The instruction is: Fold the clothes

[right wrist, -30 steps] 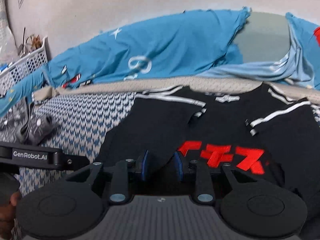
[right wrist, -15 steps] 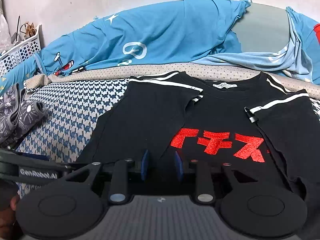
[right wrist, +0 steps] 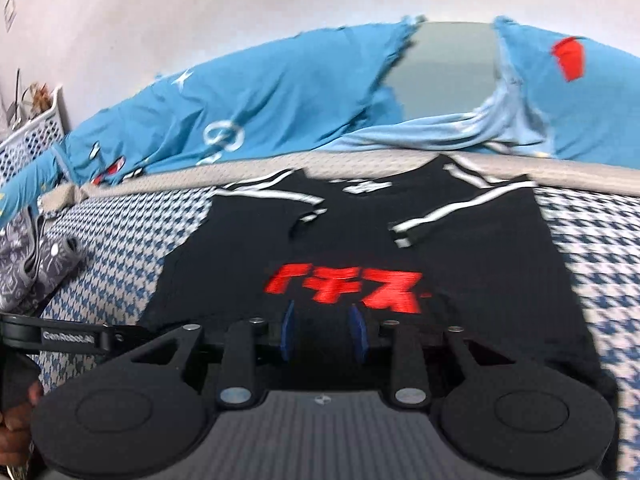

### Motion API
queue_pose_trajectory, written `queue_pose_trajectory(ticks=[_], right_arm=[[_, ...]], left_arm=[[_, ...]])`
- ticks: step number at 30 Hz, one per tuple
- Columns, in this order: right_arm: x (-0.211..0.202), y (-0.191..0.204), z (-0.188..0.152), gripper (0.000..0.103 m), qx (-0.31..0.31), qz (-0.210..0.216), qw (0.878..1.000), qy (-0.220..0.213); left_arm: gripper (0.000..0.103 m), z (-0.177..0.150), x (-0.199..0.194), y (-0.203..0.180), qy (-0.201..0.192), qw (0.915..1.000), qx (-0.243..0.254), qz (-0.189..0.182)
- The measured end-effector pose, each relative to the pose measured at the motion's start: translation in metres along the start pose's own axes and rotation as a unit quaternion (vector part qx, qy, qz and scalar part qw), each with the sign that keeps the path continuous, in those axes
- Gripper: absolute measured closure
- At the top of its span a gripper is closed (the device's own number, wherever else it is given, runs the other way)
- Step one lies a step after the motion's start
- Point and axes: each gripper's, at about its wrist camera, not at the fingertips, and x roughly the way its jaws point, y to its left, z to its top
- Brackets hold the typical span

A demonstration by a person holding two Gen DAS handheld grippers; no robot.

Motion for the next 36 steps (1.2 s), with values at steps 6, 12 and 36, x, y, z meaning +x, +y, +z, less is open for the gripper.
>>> queue_pose_trajectory(ticks=[6, 12, 36], right_arm=[[-0.019, -0.033, 0.003, 0.073, 0.013, -0.023, 1.000, -0.008], [-0.031, -0.061, 0.006, 0.073, 0.030, -0.046, 0.998, -0.010], [-0.035, -0.146, -0.004, 0.062, 0.140, -0.047, 0.989, 0.003]], left_arm=[[0.000, -0.004, -0.003, -0.016, -0.005, 0.9997, 0.022, -0.007], [0.000, -0.004, -0.003, -0.028, -0.009, 0.9994, 0.030, -0.011], [0.000, -0.007, 0.000, -0.057, -0.006, 0.9980, 0.061, -0.015]])
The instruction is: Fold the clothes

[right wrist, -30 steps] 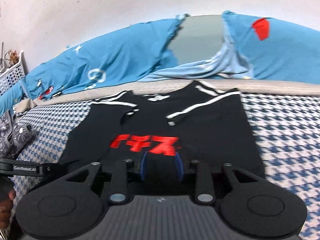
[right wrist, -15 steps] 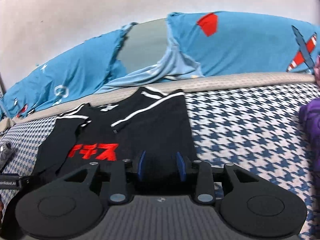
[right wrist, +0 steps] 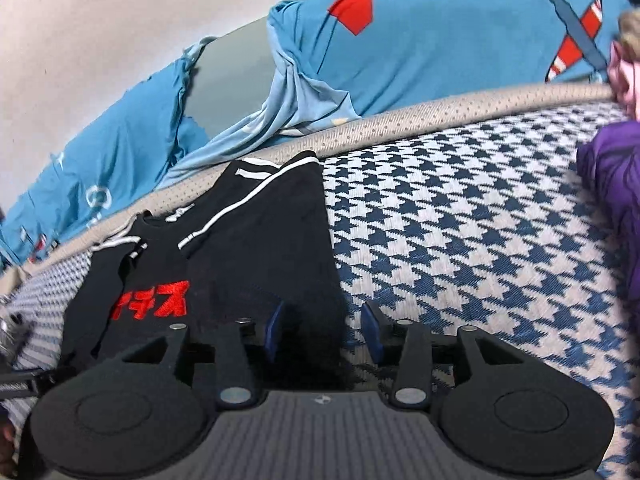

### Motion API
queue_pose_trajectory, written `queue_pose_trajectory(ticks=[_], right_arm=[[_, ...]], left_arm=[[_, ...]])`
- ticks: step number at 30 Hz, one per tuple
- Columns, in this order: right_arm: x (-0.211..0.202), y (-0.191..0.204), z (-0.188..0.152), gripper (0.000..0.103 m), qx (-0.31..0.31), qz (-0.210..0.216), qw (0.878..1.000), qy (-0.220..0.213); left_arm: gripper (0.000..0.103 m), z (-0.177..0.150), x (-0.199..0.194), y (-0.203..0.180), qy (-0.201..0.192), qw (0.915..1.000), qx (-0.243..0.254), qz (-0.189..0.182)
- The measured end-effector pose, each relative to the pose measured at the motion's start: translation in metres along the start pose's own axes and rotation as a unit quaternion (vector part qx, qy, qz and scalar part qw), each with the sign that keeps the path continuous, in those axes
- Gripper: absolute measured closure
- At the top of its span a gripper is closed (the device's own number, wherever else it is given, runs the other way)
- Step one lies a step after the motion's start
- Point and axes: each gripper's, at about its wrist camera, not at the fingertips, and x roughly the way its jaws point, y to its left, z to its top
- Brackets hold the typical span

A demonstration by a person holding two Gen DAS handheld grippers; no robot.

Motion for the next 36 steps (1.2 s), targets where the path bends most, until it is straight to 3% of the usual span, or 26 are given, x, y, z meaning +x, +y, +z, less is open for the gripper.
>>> queue_pose_trajectory(ticks=[3, 5, 8, 16, 19, 25, 27, 29, 36], right_arm=[[0.001, 0.000, 0.000, 0.066, 0.002, 0.013, 1.000, 0.002], [0.002, 0.003, -0.002, 0.079, -0.008, 0.017, 1.000, 0.004], [0.004, 0.007, -0.005, 0.087, -0.018, 0.020, 1.000, 0.003], [0.004, 0.012, -0.006, 0.087, -0.027, 0.002, 1.000, -0.004], [0.004, 0.016, -0.009, 0.073, -0.044, -0.005, 0.999, -0.008], [0.006, 0.019, -0.015, 0.070, -0.052, -0.012, 0.998, -0.024], [0.007, 0.021, -0.016, 0.073, -0.054, -0.015, 0.998, -0.027], [0.007, 0.022, -0.015, 0.087, -0.056, -0.017, 0.998, -0.028], [-0.005, 0.043, -0.013, 0.091, -0.084, -0.013, 0.995, -0.055]], left_arm=[[0.000, 0.000, 0.001, 0.000, 0.003, 1.0000, -0.002, -0.001], [0.000, 0.000, 0.001, 0.001, 0.004, 1.0000, -0.004, -0.001], [0.000, 0.000, 0.001, 0.001, 0.006, 1.0000, -0.005, -0.002], [0.000, 0.001, 0.001, 0.002, 0.008, 0.9999, -0.008, -0.003], [0.000, 0.001, 0.002, 0.003, 0.008, 0.9999, -0.008, -0.002], [0.000, 0.001, 0.002, 0.005, 0.010, 0.9999, -0.011, 0.000], [0.000, 0.001, 0.002, 0.006, 0.010, 0.9999, -0.011, 0.000], [0.000, 0.001, 0.002, 0.006, 0.010, 0.9999, -0.012, 0.000], [0.000, 0.001, 0.000, 0.008, 0.008, 0.9999, -0.013, -0.001]])
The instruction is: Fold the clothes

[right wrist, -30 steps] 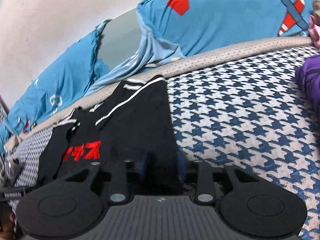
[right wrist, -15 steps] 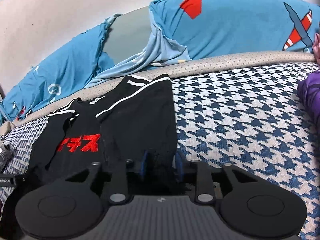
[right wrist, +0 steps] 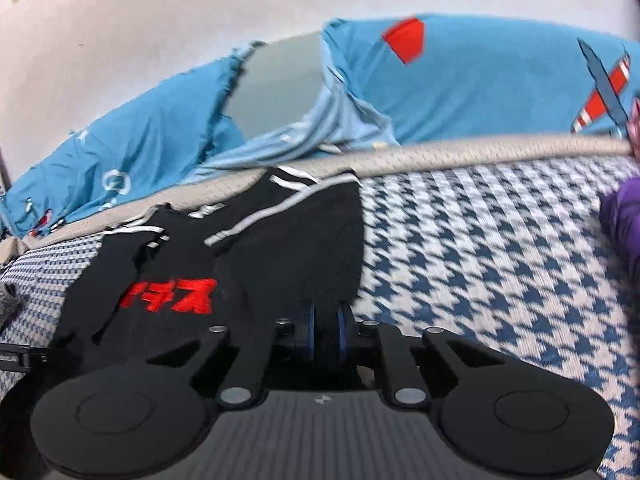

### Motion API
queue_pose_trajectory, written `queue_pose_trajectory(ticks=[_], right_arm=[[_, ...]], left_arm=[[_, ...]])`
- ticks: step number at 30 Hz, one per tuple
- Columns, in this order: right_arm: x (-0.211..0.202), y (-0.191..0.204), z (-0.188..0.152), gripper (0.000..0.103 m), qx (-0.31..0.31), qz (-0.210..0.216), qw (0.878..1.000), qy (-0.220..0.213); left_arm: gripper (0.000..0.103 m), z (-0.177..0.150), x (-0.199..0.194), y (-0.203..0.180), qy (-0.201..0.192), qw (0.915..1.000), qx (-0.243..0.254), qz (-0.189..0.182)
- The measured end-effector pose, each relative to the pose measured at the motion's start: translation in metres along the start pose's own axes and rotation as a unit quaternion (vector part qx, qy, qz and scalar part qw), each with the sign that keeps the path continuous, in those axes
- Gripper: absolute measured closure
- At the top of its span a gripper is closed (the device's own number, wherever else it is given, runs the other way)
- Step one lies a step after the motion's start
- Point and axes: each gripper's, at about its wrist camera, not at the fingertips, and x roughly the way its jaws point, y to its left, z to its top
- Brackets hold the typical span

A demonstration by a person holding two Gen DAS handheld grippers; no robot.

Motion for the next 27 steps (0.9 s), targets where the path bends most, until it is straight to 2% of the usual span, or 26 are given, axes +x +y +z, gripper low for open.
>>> queue_pose_trajectory(ticks=[7, 10, 15, 18, 21, 27], right_arm=[[-0.009, 0.011, 0.007, 0.092, 0.003, 0.006, 1.000, -0.017], [-0.007, 0.011, 0.006, 0.092, 0.000, 0.006, 1.000, -0.014], [0.006, -0.007, 0.000, 0.091, 0.030, -0.005, 0.999, 0.011], [0.009, -0.015, -0.002, 0.085, 0.039, 0.000, 0.999, 0.023], [0.010, -0.021, -0.004, 0.074, 0.046, 0.000, 0.999, 0.026], [0.013, -0.023, -0.006, 0.070, 0.050, 0.008, 0.999, 0.016]], left_arm=[[0.000, 0.001, -0.003, 0.003, -0.001, 1.0000, -0.003, 0.000], [0.000, 0.000, -0.003, 0.004, 0.000, 1.0000, -0.002, 0.001], [0.000, 0.001, -0.001, 0.003, 0.001, 1.0000, -0.002, 0.001], [0.000, 0.001, -0.001, 0.002, 0.002, 1.0000, -0.002, 0.001], [0.000, 0.001, 0.000, 0.001, 0.003, 1.0000, -0.001, 0.001], [0.000, 0.000, 0.001, -0.001, 0.005, 1.0000, 0.003, 0.004]])
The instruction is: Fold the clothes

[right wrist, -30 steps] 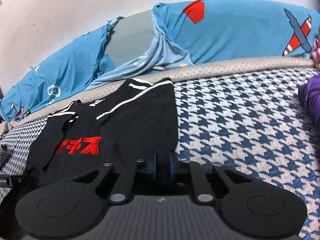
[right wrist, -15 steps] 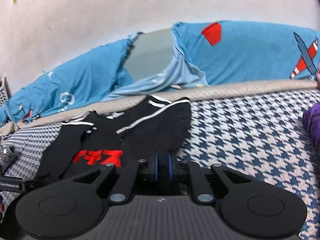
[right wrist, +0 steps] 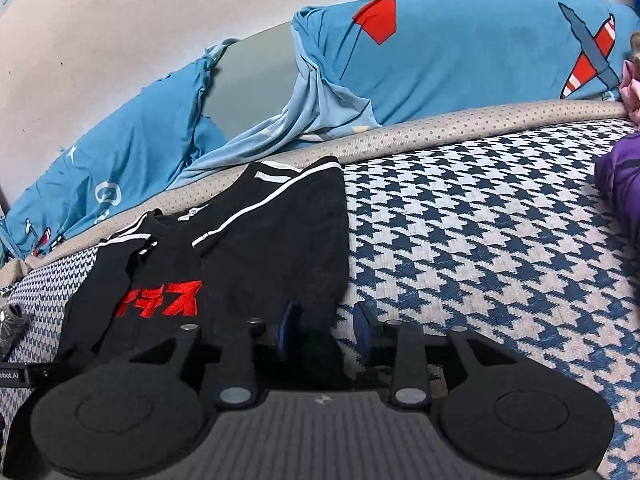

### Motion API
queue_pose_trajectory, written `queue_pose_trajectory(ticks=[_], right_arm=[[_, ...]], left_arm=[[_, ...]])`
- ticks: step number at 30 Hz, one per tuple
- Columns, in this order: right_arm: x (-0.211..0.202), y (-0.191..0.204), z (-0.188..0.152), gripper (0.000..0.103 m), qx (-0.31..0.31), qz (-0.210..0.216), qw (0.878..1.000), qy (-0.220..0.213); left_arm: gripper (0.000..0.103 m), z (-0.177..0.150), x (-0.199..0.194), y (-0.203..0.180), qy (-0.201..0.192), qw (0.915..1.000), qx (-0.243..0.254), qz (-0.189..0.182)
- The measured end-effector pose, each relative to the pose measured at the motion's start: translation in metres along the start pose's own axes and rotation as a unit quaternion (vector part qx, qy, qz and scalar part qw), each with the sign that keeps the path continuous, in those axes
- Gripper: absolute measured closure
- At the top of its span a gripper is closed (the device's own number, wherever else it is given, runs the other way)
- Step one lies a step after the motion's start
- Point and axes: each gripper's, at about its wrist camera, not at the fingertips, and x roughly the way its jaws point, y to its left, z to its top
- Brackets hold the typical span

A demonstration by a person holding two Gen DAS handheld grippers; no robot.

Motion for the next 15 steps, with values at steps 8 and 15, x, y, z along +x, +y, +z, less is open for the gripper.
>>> queue_pose_trajectory(ticks=[8, 15], right_arm=[[0.006, 0.011, 0.000, 0.090, -0.011, 0.002, 1.000, -0.007], [-0.003, 0.039, 0.007, 0.091, -0.031, -0.006, 0.999, -0.038]], left_arm=[[0.000, 0.000, -0.002, 0.006, -0.002, 1.0000, -0.004, 0.000], [0.000, 0.000, -0.005, 0.016, -0.005, 0.9999, -0.011, 0.001]])
